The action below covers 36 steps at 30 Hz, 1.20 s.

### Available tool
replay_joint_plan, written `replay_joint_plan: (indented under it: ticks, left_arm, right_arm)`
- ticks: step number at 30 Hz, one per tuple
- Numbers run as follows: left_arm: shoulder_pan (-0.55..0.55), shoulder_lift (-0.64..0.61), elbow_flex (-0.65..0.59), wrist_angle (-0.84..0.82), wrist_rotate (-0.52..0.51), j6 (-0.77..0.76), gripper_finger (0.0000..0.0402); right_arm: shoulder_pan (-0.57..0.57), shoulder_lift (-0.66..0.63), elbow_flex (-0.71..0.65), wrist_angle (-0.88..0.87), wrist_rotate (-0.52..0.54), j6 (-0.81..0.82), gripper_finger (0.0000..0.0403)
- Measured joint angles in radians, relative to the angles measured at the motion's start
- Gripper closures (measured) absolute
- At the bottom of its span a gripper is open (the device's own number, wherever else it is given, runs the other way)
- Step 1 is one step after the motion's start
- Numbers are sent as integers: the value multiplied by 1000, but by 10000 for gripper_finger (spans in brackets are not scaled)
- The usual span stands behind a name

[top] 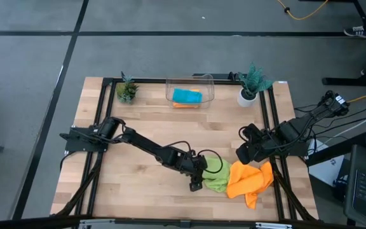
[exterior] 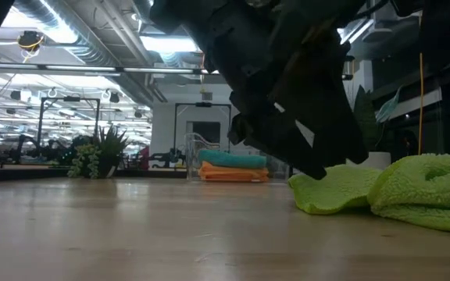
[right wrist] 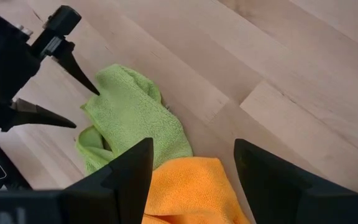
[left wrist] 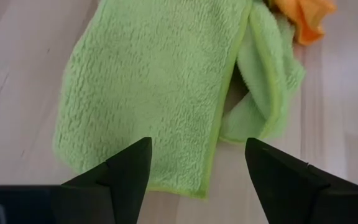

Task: Fold microfiber towels
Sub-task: Fold the green towel

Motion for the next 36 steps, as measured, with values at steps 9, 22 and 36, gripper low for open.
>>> replay_joint_plan:
  ticks: [9, 22, 36]
  left_arm:
    - [0, 0, 0, 31, -15, -24, 147]
    - [-15, 0, 0, -27, -36, -45, 150]
    - [-18, 42, 2, -57, -34, 191, 150]
  right_arm:
    - [0, 0, 0, 0, -1, -1, 177]
    - [0, 0, 0, -1, -1, -1, 177]
    - [0, 0, 0, -2, -2, -1, 177]
